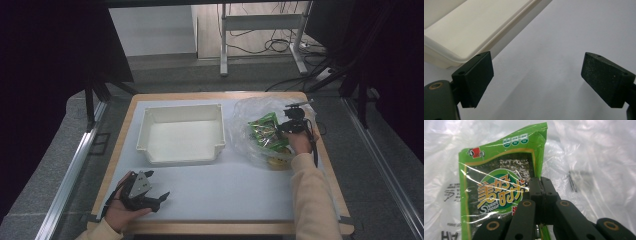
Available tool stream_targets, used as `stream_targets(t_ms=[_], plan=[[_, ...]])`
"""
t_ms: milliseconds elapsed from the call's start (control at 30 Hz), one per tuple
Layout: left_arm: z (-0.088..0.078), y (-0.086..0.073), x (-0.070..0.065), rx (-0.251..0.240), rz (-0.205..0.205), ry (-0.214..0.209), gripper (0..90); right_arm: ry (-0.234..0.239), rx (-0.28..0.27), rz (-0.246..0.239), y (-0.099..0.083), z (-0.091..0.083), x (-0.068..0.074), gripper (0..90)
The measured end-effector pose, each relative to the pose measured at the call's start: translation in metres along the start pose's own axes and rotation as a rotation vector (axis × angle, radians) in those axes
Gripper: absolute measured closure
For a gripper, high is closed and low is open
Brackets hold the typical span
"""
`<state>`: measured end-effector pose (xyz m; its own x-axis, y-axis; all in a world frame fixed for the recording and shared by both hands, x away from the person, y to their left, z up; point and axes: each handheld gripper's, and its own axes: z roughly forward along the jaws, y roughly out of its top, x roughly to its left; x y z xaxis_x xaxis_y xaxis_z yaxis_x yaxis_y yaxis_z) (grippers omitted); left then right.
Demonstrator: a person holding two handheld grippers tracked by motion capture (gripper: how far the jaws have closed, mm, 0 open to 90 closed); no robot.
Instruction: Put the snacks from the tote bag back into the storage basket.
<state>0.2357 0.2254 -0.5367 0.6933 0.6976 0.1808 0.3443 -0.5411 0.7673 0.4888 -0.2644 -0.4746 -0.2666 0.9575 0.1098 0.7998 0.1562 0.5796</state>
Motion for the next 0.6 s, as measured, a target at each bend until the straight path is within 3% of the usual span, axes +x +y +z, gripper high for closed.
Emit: stream_targets(t_ms=[267,600], plan=[[0.000,0.000,0.000,0.000,0.002,0.000,10.8,-0.005,-0.063,-0.016,0.001,-0.020,0.000,89.6],[0.001,0.000,0.000,0.002,0.001,0.000,10.8,0.000,-0.115,0.002,0.000,-0.033,-0.005,89.6]])
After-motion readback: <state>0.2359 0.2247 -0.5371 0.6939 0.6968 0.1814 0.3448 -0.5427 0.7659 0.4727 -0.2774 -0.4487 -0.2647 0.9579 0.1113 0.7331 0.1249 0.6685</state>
